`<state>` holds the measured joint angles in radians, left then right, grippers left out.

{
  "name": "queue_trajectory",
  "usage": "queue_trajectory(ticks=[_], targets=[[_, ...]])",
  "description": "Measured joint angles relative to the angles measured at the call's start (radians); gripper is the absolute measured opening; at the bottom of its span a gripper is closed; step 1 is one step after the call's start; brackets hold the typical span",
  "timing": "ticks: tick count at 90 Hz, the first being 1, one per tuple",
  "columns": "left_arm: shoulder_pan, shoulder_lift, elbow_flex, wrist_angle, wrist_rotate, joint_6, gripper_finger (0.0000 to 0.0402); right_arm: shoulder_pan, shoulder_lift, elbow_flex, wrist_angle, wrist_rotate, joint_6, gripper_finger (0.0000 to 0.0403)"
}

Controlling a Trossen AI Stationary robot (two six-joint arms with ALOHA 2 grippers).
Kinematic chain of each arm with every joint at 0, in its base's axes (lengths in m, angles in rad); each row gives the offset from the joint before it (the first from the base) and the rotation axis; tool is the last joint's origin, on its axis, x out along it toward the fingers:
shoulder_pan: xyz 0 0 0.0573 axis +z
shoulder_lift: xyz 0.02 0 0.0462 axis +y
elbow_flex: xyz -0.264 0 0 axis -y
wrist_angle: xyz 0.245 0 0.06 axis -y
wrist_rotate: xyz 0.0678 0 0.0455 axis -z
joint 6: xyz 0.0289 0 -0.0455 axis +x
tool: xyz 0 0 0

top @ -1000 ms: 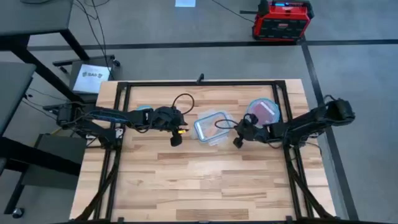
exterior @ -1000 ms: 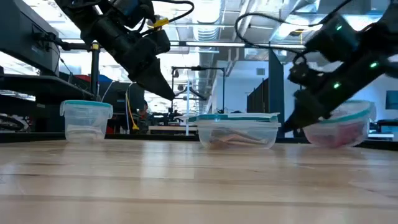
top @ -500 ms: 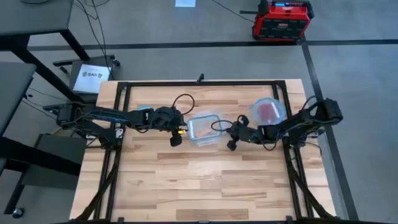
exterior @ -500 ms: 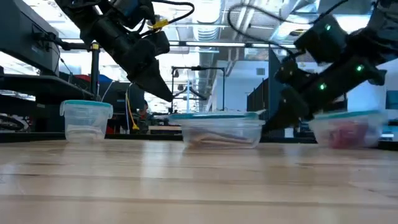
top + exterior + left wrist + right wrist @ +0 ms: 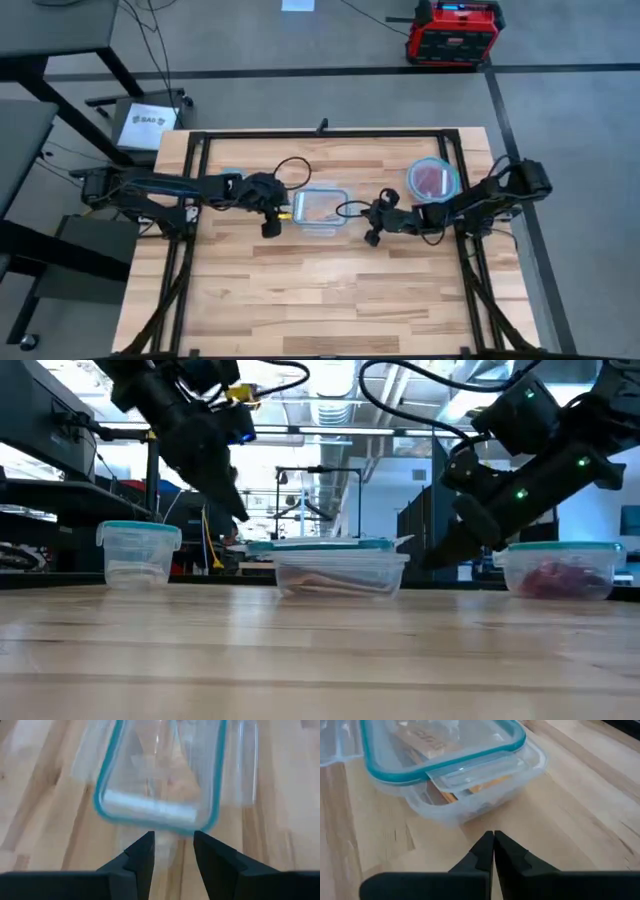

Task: Sort candy
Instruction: Close the rectangular transparent bin

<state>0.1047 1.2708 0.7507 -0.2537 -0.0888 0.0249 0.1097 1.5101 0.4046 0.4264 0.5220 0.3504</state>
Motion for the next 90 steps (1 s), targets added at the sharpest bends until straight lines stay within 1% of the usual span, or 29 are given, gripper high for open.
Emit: queue_trajectory(ticks=[10, 21, 40, 57, 90], targets=[[-0.014, 0.017, 0.0, -0.055, 0.007, -0.028, 0.0123, -0.001, 0.001, 0.0, 0.007, 0.001, 0.0, 0.0], [-0.028, 0.075, 0.0, -0.034, 0.024, -0.032, 0.0123, -0.008, 0.026, 0.0, 0.034, 0.002, 0.005, 0.0], [-0.029, 0.161, -0.002, 0.05, 0.026, -0.042, 0.0123, 0.002, 0.125, 0.023, 0.086, 0.003, 0.034, 0.0], [-0.029, 0.17, 0.028, 0.094, 0.026, -0.029, 0.0123, 0.003, 0.16, 0.054, 0.087, 0.003, 0.033, 0.0], [-0.037, 0.171, 0.038, 0.144, 0.031, -0.025, 0.0123, 0.002, 0.161, 0.085, 0.072, 0.006, 0.015, 0.0]])
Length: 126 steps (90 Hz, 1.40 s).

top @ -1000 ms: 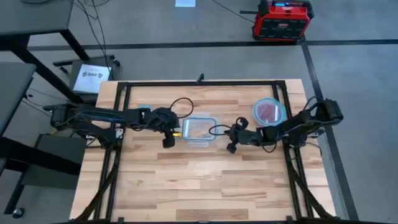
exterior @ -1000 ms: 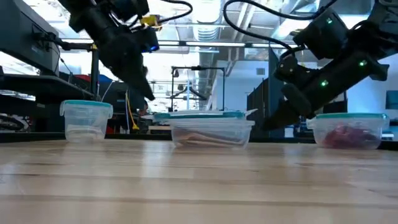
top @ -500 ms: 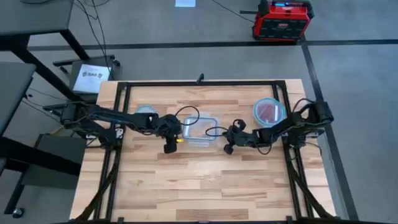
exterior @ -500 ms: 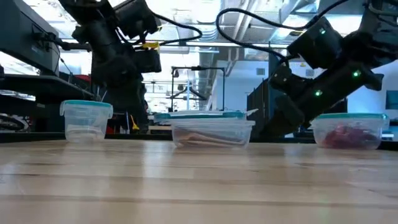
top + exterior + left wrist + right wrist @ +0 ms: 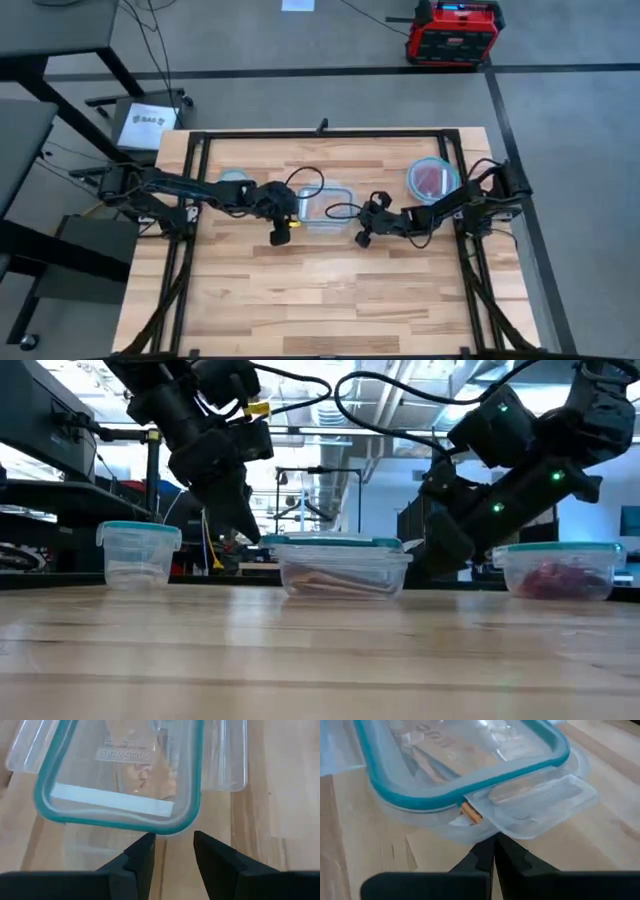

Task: Sort candy
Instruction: Close the rectangular transparent bin

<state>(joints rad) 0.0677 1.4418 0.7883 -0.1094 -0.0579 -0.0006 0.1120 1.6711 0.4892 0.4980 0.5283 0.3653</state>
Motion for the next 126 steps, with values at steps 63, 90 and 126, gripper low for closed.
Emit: queue_trajectory(ticks=[63, 90, 126], targets=[[-0.007, 0.099, 0.036, -0.069, -0.007, 0.031, 0.0123, -0.004, -0.002, 0.008, 0.012, -0.089, 0.02, 0.0], [-0.032, -0.01, 0.116, -0.336, -0.01, 0.038, 0.0123, 0.008, -0.153, 0.007, -0.314, -0.234, -0.003, 0.0], [0.113, -0.134, -0.004, -0.069, 0.104, 0.209, 0.0123, 0.009, -0.359, 0.008, 0.121, -0.241, -0.197, 0.0]])
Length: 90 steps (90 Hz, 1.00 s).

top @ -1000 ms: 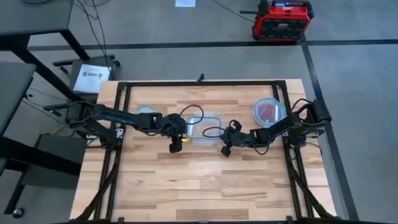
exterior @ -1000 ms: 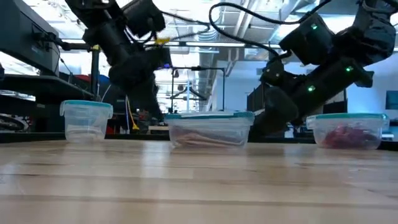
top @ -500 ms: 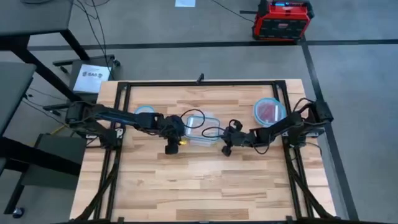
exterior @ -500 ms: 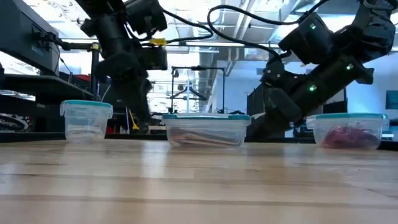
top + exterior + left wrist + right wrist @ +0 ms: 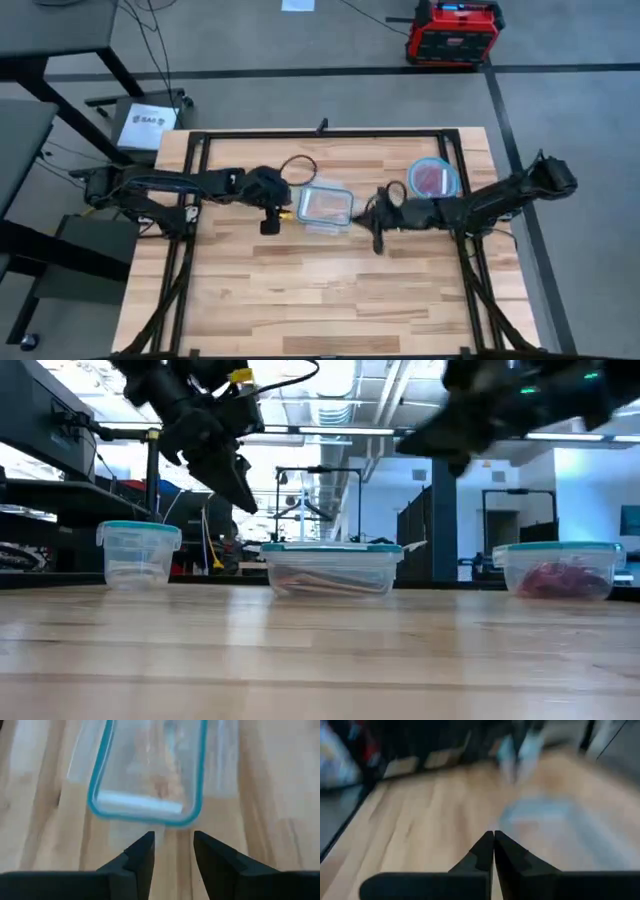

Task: Sort candy
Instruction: Close the rectangular transparent bin

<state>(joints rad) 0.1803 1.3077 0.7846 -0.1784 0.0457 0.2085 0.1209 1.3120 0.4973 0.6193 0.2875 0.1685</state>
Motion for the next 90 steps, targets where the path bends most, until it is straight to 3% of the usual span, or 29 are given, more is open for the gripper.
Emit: queue_trajectory(ticks=[15, 29, 41, 62, 90], targets=[[0.068, -0.001, -0.049, 0.082, 0.075, -0.005, 0.0123, -0.123, 0.2, 0.041, 0.196, -0.064, -0.051, 0.0], [0.077, -0.001, -0.049, 0.086, 0.082, 0.013, 0.0123, -0.172, 0.378, 0.145, 0.197, -0.152, -0.062, 0.0], [0.078, -0.002, -0.049, 0.089, 0.082, 0.031, 0.0123, -0.173, 0.479, 0.218, 0.207, -0.167, -0.065, 0.0], [0.078, -0.002, -0.059, 0.148, 0.111, 0.044, 0.0123, -0.188, 0.576, 0.269, 0.205, -0.167, -0.08, 0.0], [0.126, 0.002, -0.215, 0.302, 0.116, 0.042, 0.0123, -0.212, 0.594, 0.269, 0.198, -0.159, -0.091, 0.0]])
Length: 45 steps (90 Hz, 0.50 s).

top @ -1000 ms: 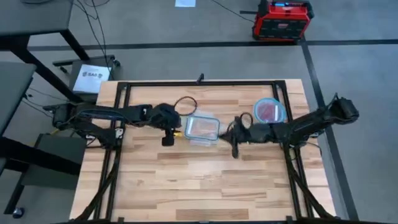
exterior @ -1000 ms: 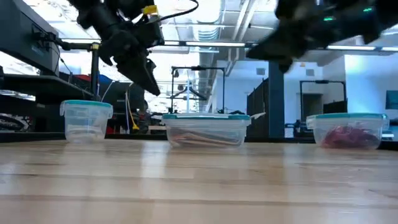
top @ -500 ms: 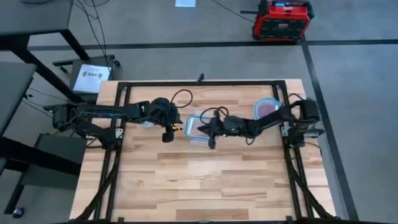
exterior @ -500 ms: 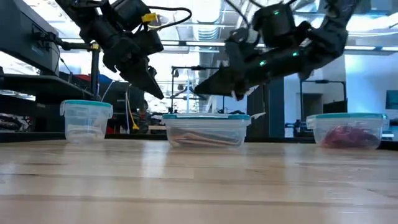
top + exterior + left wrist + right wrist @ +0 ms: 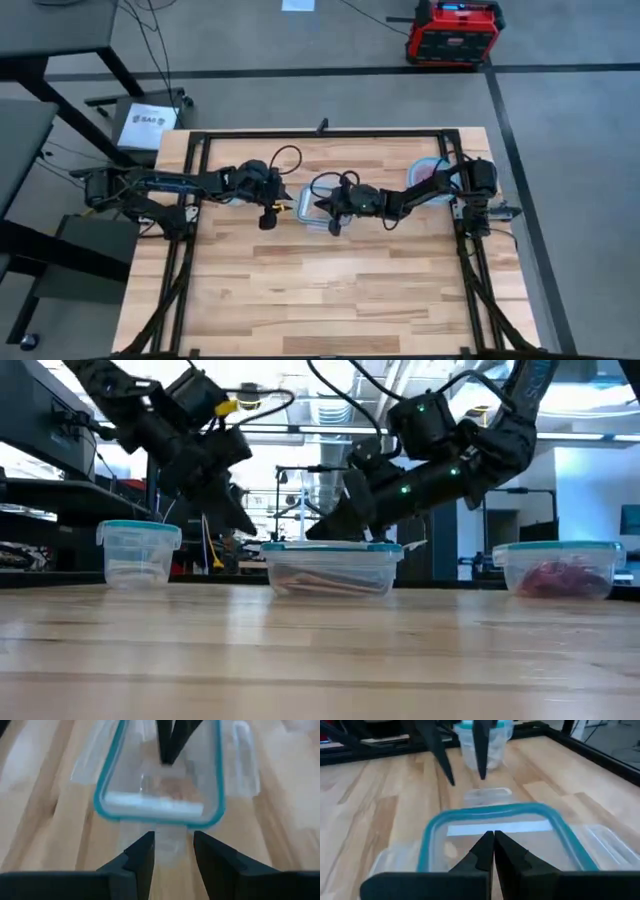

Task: Sort candy
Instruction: Close the rectangular transparent bin

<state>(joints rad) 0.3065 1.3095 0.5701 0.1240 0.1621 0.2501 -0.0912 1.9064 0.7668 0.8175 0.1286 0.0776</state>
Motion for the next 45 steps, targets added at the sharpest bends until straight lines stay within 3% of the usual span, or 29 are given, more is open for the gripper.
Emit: queue_trajectory(ticks=[14, 45], targets=[[0.029, 0.033, -0.023, 0.066, 0.0, -0.001, 0.0123, -0.009, 0.031, 0.01, 0.006, 0.0, 0.003, 0.0], [0.031, 0.23, -0.025, 0.233, 0.036, -0.03, 0.0123, -0.011, 0.081, 0.047, -0.005, 0.003, 0.007, 0.0]])
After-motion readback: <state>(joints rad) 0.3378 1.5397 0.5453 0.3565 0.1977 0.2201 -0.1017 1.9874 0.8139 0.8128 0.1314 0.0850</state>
